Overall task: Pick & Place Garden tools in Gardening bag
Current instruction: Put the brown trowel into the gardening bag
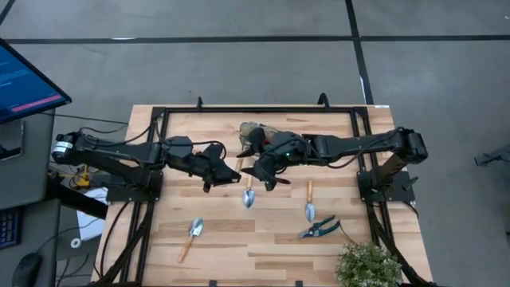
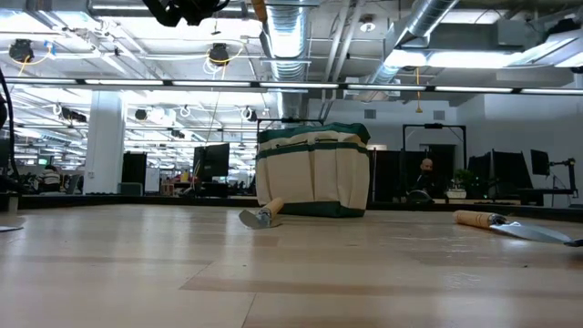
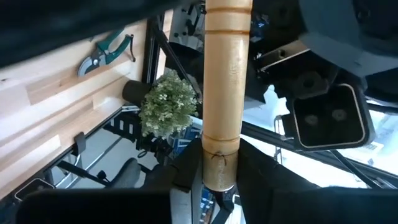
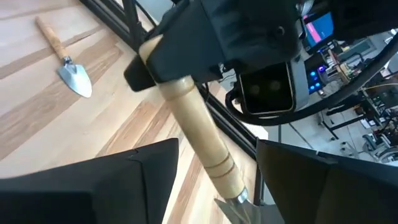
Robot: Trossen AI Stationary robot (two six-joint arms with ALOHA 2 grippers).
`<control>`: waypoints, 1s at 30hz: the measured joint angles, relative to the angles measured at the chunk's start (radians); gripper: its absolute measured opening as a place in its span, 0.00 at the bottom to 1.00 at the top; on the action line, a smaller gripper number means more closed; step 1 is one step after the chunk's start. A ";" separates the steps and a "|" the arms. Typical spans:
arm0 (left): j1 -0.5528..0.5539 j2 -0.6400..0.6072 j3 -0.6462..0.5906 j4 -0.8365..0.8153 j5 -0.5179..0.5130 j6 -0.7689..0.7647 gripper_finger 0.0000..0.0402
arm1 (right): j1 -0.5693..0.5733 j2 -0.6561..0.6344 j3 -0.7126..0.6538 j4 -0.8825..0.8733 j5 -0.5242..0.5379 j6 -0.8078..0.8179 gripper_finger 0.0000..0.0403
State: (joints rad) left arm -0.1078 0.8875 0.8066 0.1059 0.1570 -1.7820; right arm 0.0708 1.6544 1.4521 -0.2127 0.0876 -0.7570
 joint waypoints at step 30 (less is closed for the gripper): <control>0.009 0.013 0.000 0.016 0.002 0.000 0.17 | 0.056 0.054 -0.002 0.021 0.218 -0.043 0.28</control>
State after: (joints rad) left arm -0.0987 0.9001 0.8062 0.1219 0.1586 -1.7822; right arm 0.1270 1.7088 1.4502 -0.1915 0.3055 -0.7997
